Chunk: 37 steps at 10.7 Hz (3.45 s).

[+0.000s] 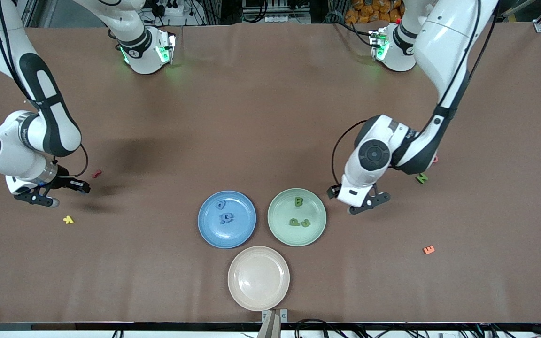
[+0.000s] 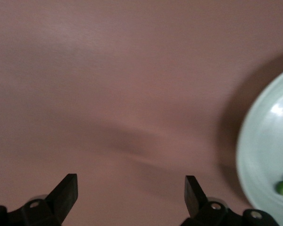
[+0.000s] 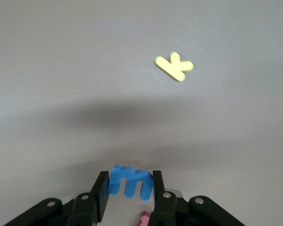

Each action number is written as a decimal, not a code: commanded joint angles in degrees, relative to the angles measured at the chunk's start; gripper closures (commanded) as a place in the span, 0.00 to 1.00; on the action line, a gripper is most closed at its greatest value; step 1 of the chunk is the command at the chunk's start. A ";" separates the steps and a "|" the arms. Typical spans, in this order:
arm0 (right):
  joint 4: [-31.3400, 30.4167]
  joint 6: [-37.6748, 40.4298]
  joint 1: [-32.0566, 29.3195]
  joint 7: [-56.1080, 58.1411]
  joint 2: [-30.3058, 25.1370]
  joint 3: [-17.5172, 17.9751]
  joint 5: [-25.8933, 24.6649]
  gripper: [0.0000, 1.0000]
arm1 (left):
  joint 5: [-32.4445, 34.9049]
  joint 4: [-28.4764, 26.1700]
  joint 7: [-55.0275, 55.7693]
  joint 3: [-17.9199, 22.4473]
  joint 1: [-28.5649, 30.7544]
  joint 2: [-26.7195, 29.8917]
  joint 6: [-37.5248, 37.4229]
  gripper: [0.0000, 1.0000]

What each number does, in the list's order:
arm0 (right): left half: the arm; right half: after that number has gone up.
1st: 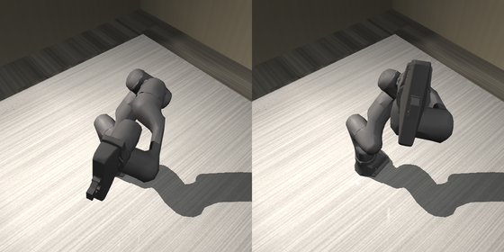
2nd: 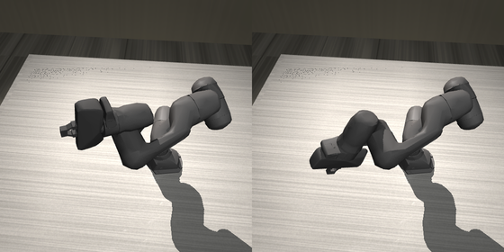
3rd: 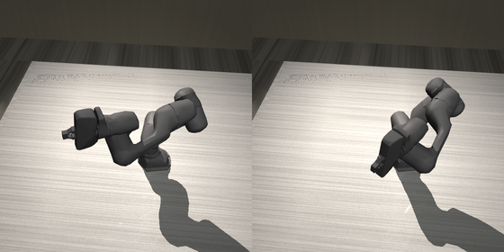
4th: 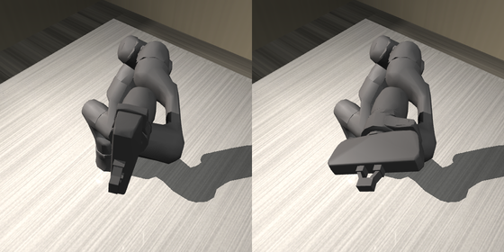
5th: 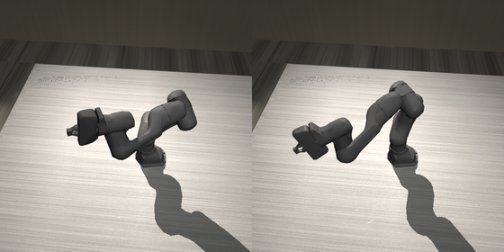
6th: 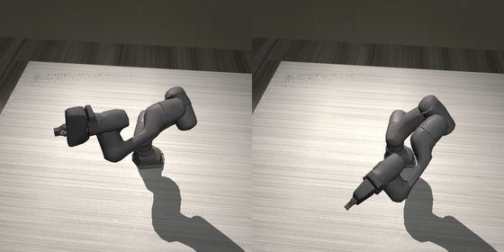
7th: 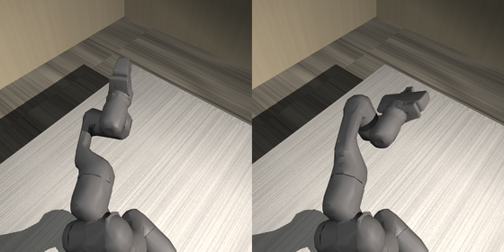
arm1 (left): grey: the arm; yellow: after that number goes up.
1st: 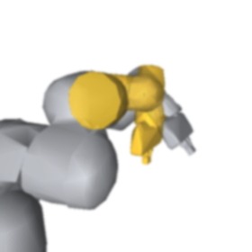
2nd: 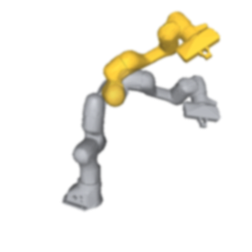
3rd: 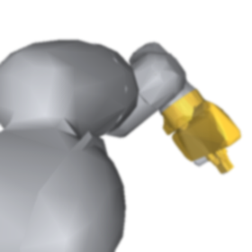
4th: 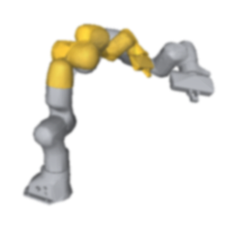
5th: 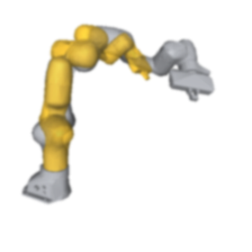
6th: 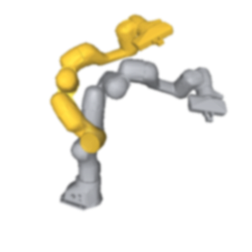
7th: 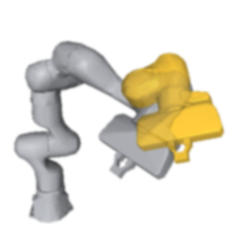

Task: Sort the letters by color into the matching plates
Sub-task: 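Lift the blue m with the right gripper while the left gripper withdraws, then carry the blue m to the blue plate with the right gripper and release, then withdraw the right gripper while the left gripper grasps the green N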

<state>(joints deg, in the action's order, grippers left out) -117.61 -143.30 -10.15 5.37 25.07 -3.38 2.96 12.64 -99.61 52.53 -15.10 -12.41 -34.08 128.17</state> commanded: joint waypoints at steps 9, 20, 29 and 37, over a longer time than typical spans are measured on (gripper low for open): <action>11.59 4.26 14.25 9.57 3.75 3.91 -1.64 0.91 | -0.33 -4.00 -18.68 -0.72 14.16 7.35 -13.30 0.00; 31.11 3.56 31.67 8.87 17.90 5.14 1.95 0.91 | -7.27 -29.75 -15.03 5.34 20.94 16.94 15.23 0.00; 36.22 3.11 34.76 4.39 20.99 7.08 5.12 0.00 | -7.10 -28.19 -4.99 9.74 19.09 8.95 19.84 0.00; 36.04 12.16 28.10 15.44 16.43 2.86 3.89 0.00 | -7.10 -28.01 -4.20 9.65 18.57 7.89 22.30 0.00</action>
<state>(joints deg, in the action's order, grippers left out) -81.00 -134.51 21.83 15.86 44.16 -0.21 7.28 6.68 -128.09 47.15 -6.07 7.30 -25.29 149.02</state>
